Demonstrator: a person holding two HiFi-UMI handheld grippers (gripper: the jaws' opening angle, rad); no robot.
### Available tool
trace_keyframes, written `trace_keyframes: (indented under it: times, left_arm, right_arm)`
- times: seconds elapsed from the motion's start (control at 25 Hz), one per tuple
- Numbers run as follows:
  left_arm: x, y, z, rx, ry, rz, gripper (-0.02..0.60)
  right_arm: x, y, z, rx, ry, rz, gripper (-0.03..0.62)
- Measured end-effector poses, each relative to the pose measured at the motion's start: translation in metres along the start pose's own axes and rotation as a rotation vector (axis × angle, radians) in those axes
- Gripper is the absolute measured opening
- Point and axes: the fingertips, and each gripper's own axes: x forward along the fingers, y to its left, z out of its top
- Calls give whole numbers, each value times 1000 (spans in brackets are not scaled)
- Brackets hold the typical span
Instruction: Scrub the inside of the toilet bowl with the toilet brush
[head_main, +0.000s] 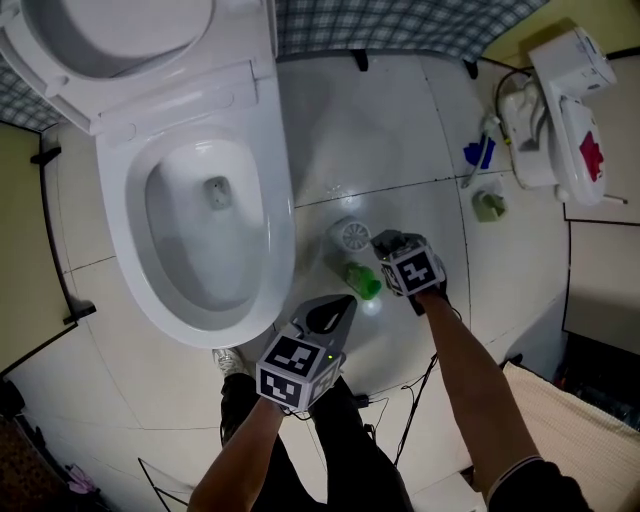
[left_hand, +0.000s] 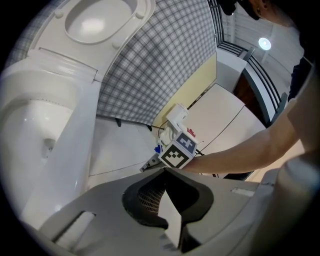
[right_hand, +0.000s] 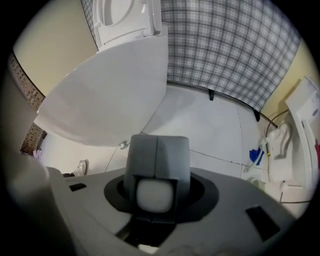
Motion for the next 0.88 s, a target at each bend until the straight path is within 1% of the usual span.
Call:
trace_keyframes:
  times: [0.28,0.4,0.52,0.6,0.72,0.88]
  left_arm:
    - [-17,1,4,27,3,7,7]
    - [-24,-7,11,34,-4,2,8]
    - [-36,-17,19,38,-15,-5,8]
    - [-45,-23,26,45,-25,-7,7]
    - [-63,-27,43,68,-47,5,8]
    - [-93,-19,70,100,-86,51,6]
  right_arm:
    - [-29,2,-8,70,-61,22,173]
    - [-55,4,-8,79,-92,26,173]
    - [-93,7,-10,99,-133,23,173]
    - [-127,10,-10,113,-191,23,173]
    - [-190,13,-2,124,-309,24,173]
    - [-272,21,28,146,-494,23,173]
